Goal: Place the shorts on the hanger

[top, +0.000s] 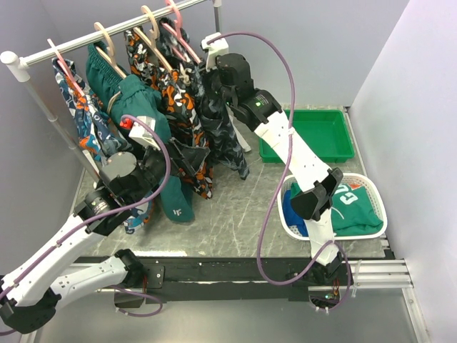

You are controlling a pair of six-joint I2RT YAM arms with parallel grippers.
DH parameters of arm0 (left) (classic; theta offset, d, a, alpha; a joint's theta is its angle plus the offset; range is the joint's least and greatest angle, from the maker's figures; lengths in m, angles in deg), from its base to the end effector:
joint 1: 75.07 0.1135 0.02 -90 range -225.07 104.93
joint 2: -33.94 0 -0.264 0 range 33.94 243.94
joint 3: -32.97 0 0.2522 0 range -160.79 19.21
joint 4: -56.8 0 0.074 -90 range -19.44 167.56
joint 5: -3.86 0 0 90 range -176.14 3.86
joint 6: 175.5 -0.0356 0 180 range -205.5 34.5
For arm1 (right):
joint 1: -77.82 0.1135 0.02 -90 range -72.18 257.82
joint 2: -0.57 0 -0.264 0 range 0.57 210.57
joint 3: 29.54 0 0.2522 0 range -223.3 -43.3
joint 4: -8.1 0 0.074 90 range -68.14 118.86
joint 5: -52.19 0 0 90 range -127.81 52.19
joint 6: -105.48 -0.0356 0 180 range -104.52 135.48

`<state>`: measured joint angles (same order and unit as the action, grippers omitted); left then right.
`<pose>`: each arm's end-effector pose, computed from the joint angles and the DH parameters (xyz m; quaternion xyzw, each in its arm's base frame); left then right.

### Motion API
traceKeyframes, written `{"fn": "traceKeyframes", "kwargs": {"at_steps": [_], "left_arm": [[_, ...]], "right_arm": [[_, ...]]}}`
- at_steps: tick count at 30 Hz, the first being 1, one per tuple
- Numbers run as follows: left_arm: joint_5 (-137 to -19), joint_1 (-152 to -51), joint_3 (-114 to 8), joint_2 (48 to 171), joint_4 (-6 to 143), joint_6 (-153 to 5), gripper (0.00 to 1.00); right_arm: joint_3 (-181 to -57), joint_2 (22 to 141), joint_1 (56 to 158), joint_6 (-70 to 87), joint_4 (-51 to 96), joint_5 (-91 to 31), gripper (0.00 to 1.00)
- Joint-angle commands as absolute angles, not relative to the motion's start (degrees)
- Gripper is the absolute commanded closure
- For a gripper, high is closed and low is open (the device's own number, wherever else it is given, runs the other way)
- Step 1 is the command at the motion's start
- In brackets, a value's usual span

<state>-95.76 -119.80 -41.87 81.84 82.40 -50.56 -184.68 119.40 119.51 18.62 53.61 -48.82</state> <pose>0.1299 -0.1203 0.4262 -0.0003 0.6989 -0.4116 0.5849 0.3466 0.2996 0.4767 -0.2316 0.7245 0.1440 0.6331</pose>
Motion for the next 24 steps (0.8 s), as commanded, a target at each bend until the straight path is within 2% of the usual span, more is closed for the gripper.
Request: {"fn": "traceKeyframes", "kwargs": {"at_steps": [1,3,5,9,14,17,19,20,21,24], "left_arm": [[-94.4,-120.1,-41.8,82.1,80.4,-51.1,0.1],[-94.5,-120.1,-42.1,82.3,80.6,-51.1,0.1],[-94.7,-120.1,-42.1,82.3,80.7,-51.3,0.09],[-94.7,-120.1,-42.8,82.5,80.9,-52.0,0.08],[-94.7,-120.1,-43.7,83.6,80.9,-52.0,0.06],[-93.1,-120.1,-44.2,85.4,80.5,-51.8,0.01],[-93.3,-120.2,-44.4,87.4,80.9,-51.5,0.03],[-93.9,-120.3,-44.4,88.2,81.1,-51.1,0.04],[-94.3,-120.7,-44.3,89.6,81.2,-50.9,0.04],[-95.4,-123.2,-42.5,91.9,80.2,-50.1,0.04]], "right_arm": [[-184.6,115.2,119.1,17.2,45.1,-48.8,0.59],[-184.4,114.7,119.0,17.0,45.3,-48.8,0.5],[-184.4,114.2,119.0,16.3,45.6,-48.9,0.45],[-183.8,109.3,119.0,13.7,47.3,-50.6,0.23],[-176.9,100.0,118.9,9.4,48.5,-50.4,0.13],[-166.1,92.8,118.9,5.2,49.5,-49.9,0.04],[-158.7,85.3,119.0,1.3,47.6,-48.5,0.04],[-150.3,82.6,118.9,-0.2,45.1,-46.6,0.03],[-145.8,77.1,119.1,-3.3,43.7,-45.9,0.0],[-129.6,66.5,119.4,-8.1,39.6,-45.2,0.0]]}}
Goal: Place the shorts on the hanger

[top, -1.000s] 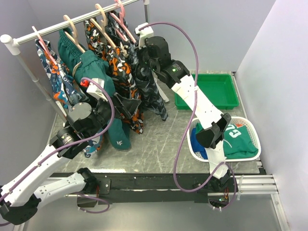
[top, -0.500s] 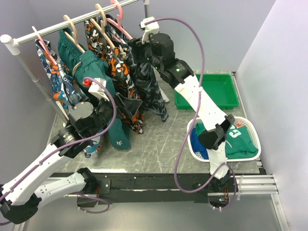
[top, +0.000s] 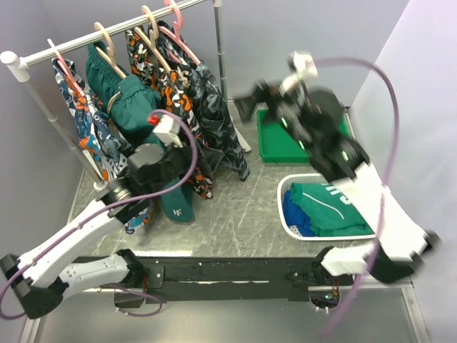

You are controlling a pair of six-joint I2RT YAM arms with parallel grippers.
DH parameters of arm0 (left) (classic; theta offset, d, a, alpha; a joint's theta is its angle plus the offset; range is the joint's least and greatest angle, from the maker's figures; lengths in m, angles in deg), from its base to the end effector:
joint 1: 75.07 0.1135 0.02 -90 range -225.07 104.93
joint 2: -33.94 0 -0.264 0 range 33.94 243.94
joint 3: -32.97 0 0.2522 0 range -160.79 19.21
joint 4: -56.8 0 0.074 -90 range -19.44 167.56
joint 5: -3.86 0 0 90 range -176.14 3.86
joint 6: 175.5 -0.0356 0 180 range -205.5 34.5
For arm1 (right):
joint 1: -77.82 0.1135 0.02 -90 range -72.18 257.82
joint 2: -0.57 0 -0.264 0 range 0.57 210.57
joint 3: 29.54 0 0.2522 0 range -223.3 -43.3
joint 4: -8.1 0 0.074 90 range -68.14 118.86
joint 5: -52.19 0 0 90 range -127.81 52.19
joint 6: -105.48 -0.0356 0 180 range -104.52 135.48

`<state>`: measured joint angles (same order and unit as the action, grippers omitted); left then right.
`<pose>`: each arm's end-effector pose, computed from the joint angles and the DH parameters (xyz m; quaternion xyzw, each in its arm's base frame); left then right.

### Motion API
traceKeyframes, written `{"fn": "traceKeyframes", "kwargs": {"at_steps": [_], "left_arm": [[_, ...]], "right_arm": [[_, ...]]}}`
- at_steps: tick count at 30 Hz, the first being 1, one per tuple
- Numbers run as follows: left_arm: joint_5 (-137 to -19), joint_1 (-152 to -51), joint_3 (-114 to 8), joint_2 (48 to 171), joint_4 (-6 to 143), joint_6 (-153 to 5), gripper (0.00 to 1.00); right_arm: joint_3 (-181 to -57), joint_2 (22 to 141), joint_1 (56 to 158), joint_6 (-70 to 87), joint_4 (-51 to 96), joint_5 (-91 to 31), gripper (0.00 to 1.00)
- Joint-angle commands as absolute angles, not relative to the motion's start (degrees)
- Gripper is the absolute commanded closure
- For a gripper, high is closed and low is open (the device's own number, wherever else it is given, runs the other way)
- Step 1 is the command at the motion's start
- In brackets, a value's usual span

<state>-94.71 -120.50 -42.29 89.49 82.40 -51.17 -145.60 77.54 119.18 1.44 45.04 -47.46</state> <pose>0.1559 -0.1507 0.4051 0.0218 0.7418 -0.3857 0.5482 0.2030 0.1708 0.5338 -0.1044 0.6860 0.2820 0.6626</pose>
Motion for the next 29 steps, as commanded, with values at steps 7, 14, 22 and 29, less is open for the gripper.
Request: {"fn": "traceKeyframes", "kwargs": {"at_steps": [7,14,22,29], "left_arm": [[-101.3,-130.5,-32.9,94.3,76.5,-46.8,0.04],[-103.3,-133.2,-21.9,93.5,71.0,-43.2,0.04],[-105.2,-134.0,-19.5,92.1,69.2,-42.8,0.04],[-107.6,-134.0,-18.8,87.6,68.2,-43.1,0.03]], "right_arm": [[-99.1,44.4,119.5,-17.8,35.1,-46.6,0.0],[-79.5,28.0,119.6,-24.5,37.4,-47.3,0.0],[-79.6,23.4,119.5,-22.7,43.2,-49.1,0.0],[-83.1,22.4,119.6,-17.8,48.4,-52.5,0.0]]}}
